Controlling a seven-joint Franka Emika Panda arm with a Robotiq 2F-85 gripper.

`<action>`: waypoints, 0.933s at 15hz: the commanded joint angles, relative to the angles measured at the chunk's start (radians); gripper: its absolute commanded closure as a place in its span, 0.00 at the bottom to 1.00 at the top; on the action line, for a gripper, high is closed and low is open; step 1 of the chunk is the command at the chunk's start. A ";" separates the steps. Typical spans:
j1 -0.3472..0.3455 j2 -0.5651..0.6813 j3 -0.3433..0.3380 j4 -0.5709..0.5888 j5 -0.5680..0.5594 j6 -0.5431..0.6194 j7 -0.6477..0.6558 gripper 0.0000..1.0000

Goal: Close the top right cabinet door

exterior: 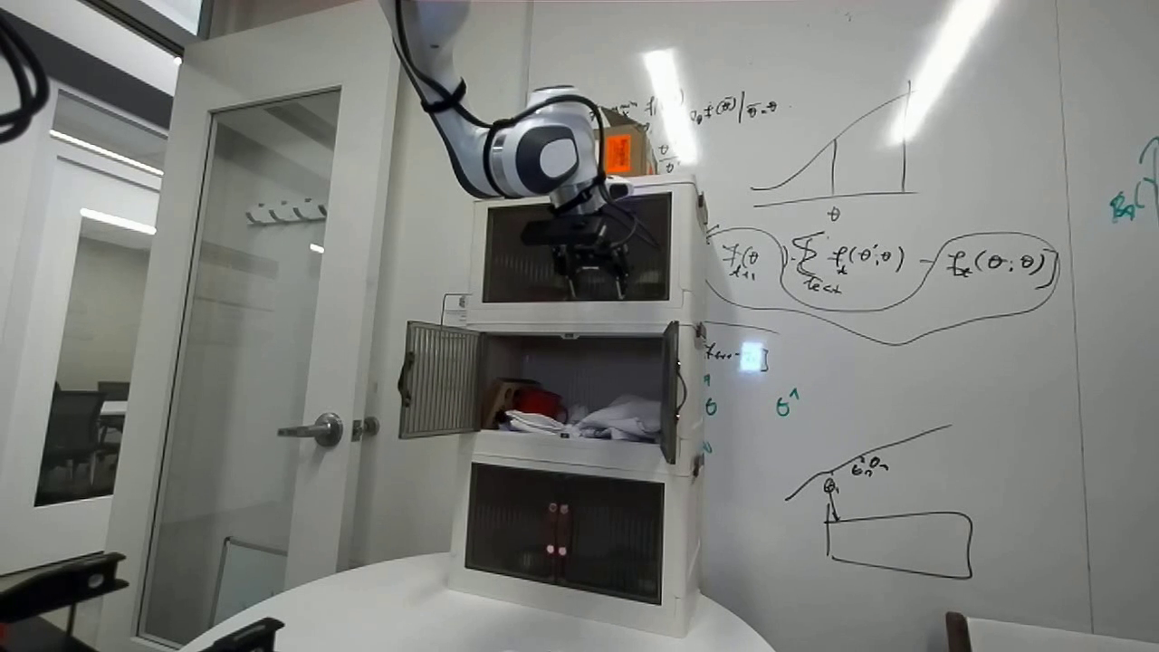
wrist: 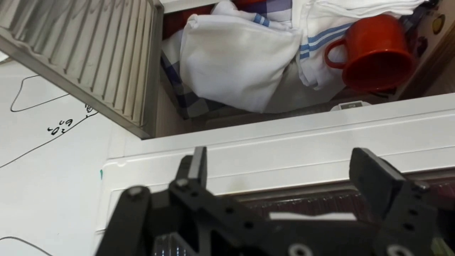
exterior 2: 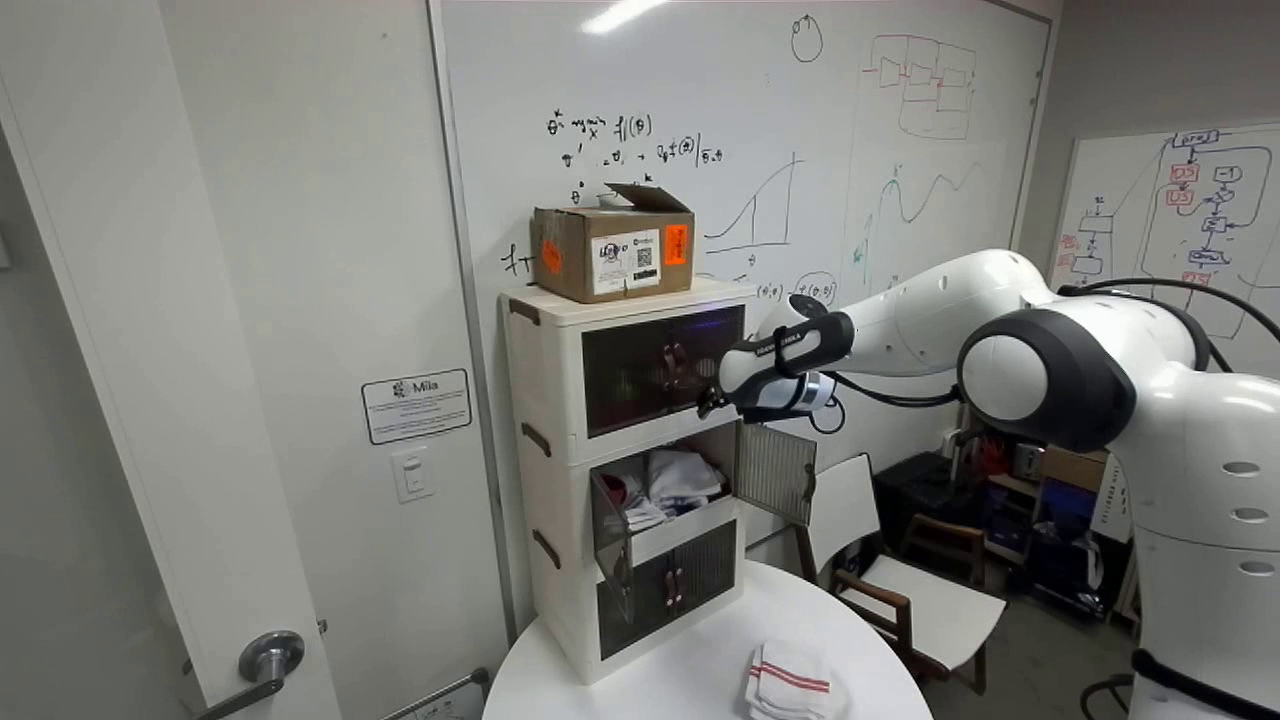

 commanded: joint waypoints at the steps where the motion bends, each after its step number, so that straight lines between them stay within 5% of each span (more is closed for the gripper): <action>1: -0.028 0.031 0.059 0.049 0.074 0.008 -0.059 0.00; 4: -0.034 0.061 0.097 0.082 0.117 0.043 -0.094 0.00; 14: 0.013 0.170 0.056 0.159 0.013 0.280 -0.069 0.00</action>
